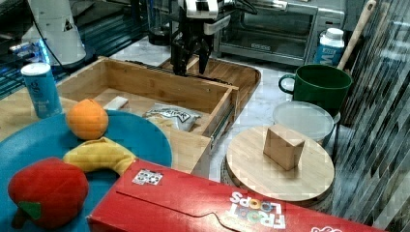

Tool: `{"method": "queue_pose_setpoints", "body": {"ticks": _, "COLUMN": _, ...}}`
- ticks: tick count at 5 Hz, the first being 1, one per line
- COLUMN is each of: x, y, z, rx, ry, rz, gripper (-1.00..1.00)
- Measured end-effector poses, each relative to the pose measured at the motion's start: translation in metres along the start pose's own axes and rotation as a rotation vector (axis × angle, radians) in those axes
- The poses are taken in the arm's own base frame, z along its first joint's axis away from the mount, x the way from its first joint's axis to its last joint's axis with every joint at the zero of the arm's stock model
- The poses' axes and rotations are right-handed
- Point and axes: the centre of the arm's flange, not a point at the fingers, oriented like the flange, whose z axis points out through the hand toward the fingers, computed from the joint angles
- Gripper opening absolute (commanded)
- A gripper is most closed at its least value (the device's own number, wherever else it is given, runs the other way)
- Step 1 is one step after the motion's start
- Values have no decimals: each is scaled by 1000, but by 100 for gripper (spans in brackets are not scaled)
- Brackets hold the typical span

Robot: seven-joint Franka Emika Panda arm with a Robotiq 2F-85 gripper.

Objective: Open the drawer.

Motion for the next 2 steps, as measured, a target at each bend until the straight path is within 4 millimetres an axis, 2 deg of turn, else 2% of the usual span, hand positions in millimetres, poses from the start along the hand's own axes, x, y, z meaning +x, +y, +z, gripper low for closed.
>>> {"method": "queue_pose_setpoints", "body": {"ticks": 2, "x": 0, "y": 1, "z": -1, "rx": 6, "ry": 6, "rz": 6, "gripper": 100}}
